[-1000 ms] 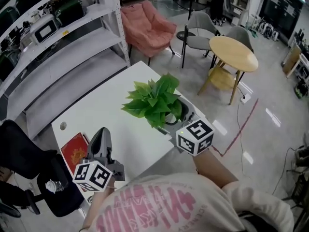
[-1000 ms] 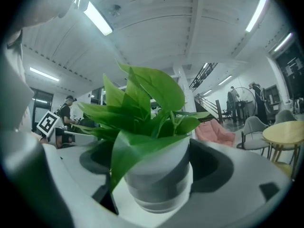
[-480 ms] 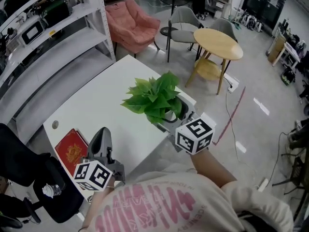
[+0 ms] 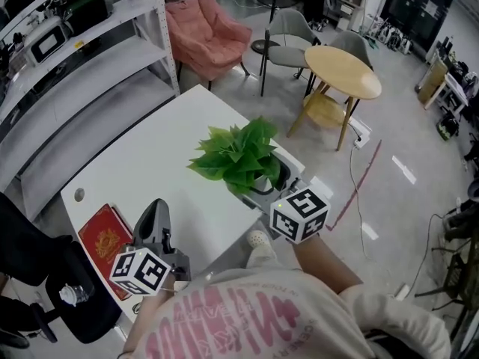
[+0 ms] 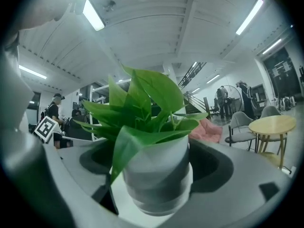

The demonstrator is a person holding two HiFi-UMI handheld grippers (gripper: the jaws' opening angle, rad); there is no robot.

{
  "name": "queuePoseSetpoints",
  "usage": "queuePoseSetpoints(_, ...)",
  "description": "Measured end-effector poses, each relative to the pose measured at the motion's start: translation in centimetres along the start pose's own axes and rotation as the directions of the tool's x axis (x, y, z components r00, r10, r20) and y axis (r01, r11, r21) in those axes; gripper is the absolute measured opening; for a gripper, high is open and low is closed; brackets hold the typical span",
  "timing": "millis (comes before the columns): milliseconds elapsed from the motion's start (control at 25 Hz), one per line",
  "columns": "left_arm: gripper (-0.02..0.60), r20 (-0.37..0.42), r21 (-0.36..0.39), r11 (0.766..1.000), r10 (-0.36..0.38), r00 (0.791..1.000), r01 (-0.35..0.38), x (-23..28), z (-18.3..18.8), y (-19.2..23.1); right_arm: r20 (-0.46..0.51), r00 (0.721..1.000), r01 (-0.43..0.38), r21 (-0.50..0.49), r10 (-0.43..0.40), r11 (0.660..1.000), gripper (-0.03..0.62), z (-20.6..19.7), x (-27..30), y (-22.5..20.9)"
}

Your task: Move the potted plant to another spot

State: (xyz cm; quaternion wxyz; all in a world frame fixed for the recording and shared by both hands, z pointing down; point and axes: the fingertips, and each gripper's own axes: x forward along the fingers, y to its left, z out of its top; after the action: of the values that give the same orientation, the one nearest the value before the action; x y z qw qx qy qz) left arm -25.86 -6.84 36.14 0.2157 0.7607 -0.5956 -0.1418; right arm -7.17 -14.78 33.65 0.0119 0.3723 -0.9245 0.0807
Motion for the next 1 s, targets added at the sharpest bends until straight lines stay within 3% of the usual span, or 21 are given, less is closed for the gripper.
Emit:
queuePoseSetpoints(160,0.005,0.007,0.018,1.0,-0.001,1.0,0.001,3.5,-0.6,-0.2,0.006,0.999,-0.031,0.0,0.031,1.0,0.494,-0.4,1.8,-2.7)
queuePoseSetpoints(520,0.005,0.054,0.015,0.998,0.057,0.997,-0.057,13.2,1.2,-3.7,-0.023,0.99,-0.142,0.001,0.142,0.99,0.492,3.3,6.5,-11.5)
queuePoseSetpoints(760,0.005,0.089,0.016,0.991,0.135,0.987,-0.137,18.0,0.6,-5.2,-0.036,0.971,-0.234,0.011,0.235,0.972,0.492,3.9,9.0,-16.7)
queuePoseSetpoints(1000,0.005,0.126,0.014,0.977,0.21,0.97,-0.214,20.3,0.6,-5.4,-0.068,0.942,-0.326,0.041,0.328,0.945,0.492,3.4,11.7,-19.1)
